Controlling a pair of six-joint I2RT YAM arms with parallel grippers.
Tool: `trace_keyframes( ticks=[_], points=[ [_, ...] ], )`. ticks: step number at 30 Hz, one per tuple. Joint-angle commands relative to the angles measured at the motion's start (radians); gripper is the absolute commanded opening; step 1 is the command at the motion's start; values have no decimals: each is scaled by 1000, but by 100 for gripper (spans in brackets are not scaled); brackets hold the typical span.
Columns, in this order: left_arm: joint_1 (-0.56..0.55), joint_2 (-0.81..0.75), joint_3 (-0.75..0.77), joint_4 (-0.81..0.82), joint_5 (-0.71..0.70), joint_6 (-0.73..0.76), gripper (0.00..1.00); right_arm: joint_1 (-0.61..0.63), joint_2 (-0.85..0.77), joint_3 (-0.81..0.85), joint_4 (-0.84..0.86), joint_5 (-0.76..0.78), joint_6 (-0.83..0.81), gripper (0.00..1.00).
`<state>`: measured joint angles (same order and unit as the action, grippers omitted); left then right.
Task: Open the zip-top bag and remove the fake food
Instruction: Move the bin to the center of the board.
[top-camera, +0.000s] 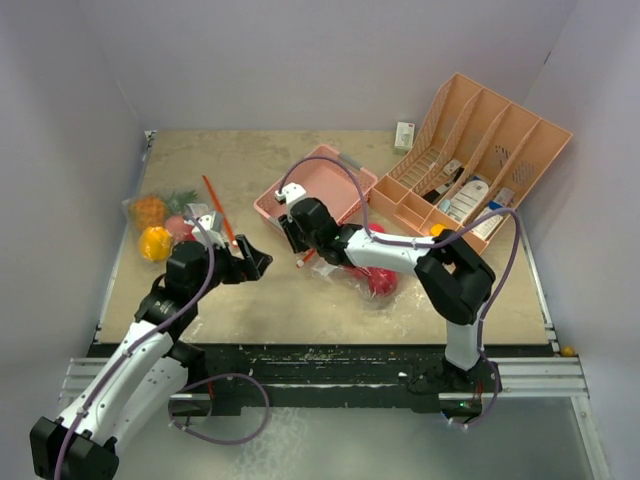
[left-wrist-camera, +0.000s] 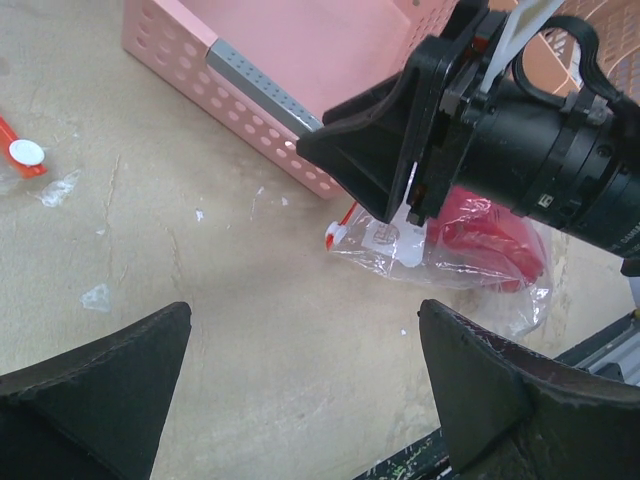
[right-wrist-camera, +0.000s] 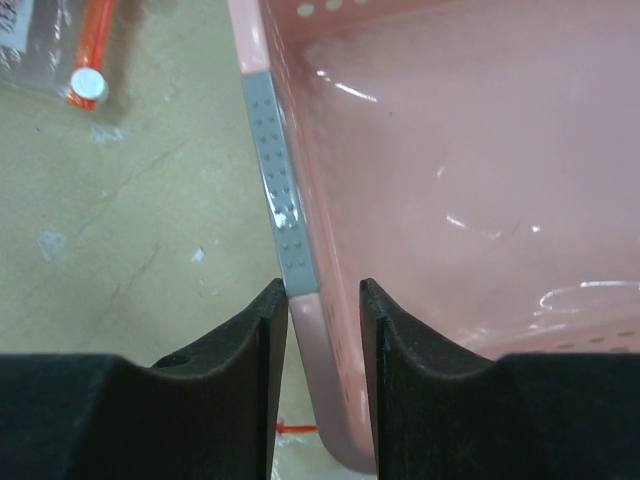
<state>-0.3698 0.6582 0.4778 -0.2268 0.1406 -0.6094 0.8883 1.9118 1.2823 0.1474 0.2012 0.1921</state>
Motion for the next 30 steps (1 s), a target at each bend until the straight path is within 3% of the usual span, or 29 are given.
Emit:
trace_keyframes(
  ticks=[1, 6, 10, 18, 30],
  points=[
    [-5, -40, -5, 13, -10, 7, 99, 7, -79, -44, -11, 59, 34, 35],
    [-5, -41, 2, 7, -21, 11, 99, 9, -88, -37, -16, 59, 38, 13],
    [-4, -32, 6, 11, -25, 7, 99, 9, -41, 33, -36, 66, 40, 5],
    [-5, -71, 11, -56, -37, 10, 99, -14, 180, 346, -85, 38, -13, 3],
    [-5, -96, 2, -83, -21, 0, 99, -126, 591, 1039, -246, -6, 58, 0]
  ],
)
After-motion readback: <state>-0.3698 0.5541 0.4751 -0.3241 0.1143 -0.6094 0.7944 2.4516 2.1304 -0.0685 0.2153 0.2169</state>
